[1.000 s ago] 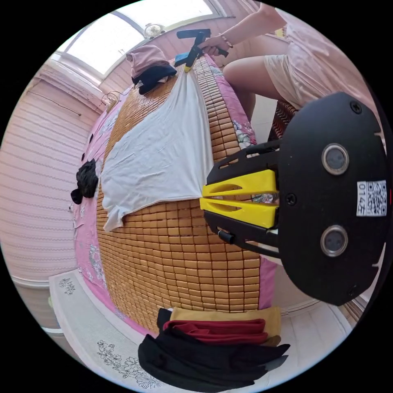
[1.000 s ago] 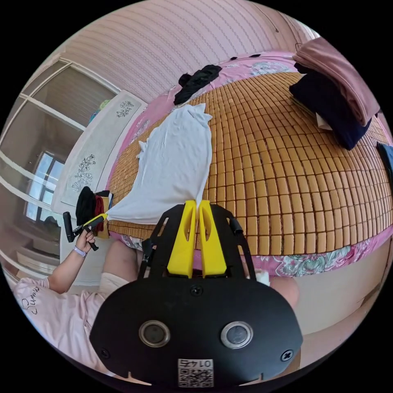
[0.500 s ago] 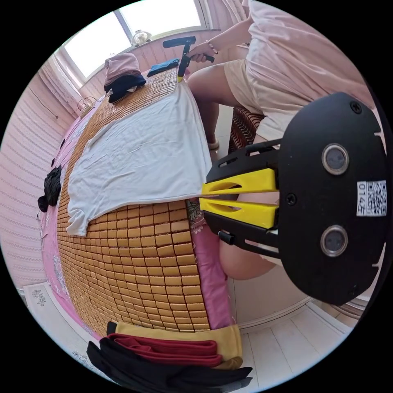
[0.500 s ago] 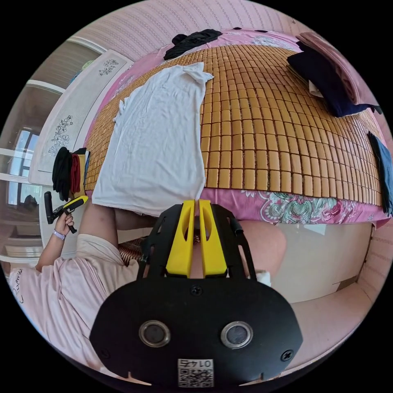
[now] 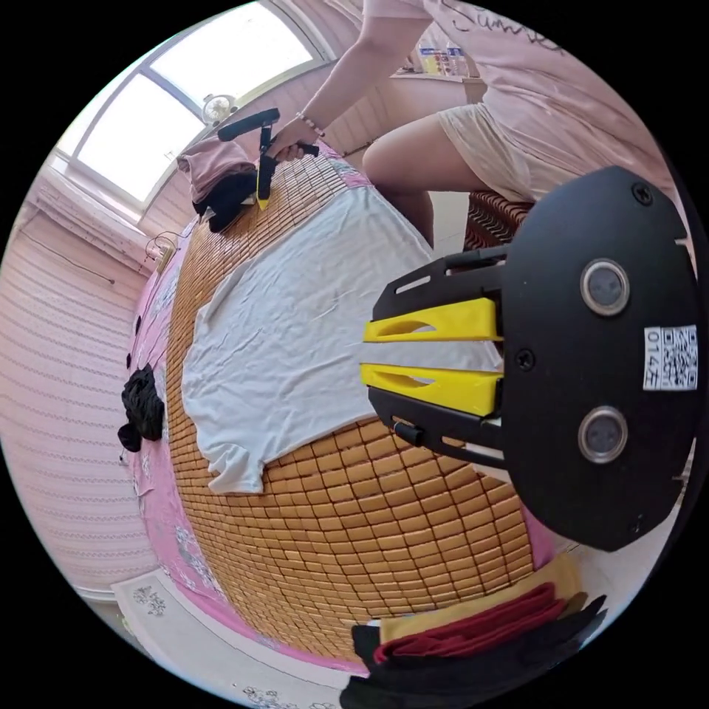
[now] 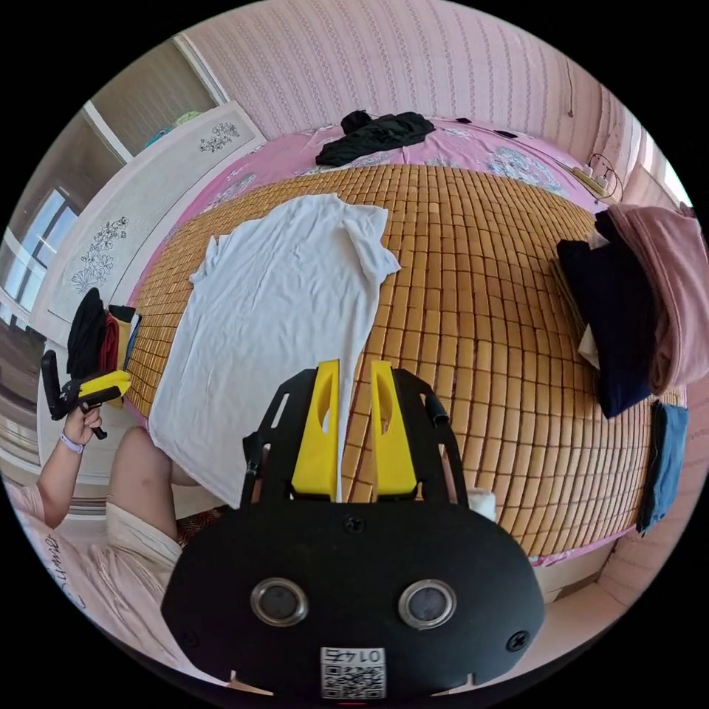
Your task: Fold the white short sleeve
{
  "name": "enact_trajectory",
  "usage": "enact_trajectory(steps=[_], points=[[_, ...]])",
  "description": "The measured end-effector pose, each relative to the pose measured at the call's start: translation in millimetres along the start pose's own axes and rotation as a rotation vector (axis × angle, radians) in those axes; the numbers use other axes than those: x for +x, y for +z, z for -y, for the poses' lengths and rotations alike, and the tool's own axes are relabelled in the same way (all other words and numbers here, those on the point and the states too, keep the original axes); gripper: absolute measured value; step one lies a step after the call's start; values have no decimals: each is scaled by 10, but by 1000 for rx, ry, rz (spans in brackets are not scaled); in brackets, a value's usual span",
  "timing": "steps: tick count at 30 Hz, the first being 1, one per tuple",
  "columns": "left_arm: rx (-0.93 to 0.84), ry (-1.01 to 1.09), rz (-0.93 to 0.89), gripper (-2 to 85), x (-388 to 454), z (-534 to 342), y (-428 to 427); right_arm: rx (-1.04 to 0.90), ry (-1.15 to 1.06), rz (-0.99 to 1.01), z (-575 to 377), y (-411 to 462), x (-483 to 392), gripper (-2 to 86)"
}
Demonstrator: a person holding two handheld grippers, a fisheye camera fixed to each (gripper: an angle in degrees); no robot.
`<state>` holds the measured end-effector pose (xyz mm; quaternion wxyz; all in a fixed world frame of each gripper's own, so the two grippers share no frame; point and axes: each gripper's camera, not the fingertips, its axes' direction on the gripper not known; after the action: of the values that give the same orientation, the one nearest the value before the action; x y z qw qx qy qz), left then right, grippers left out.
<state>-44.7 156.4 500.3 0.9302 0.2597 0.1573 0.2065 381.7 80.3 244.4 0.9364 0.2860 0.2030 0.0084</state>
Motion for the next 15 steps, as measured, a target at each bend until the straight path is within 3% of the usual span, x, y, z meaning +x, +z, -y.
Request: enact_trajectory(steps=[7,10,15], points=[[-19,141,-98,56,-52,1564,775,-21,40,-42,1148,764,365,76],[-41,172,-111,56,-75,2119,1001,-104,59,-11,1335,1049,480,38],[-81,234,-150,57,9,2855,1210,50,150,7,1216,683,689,4]])
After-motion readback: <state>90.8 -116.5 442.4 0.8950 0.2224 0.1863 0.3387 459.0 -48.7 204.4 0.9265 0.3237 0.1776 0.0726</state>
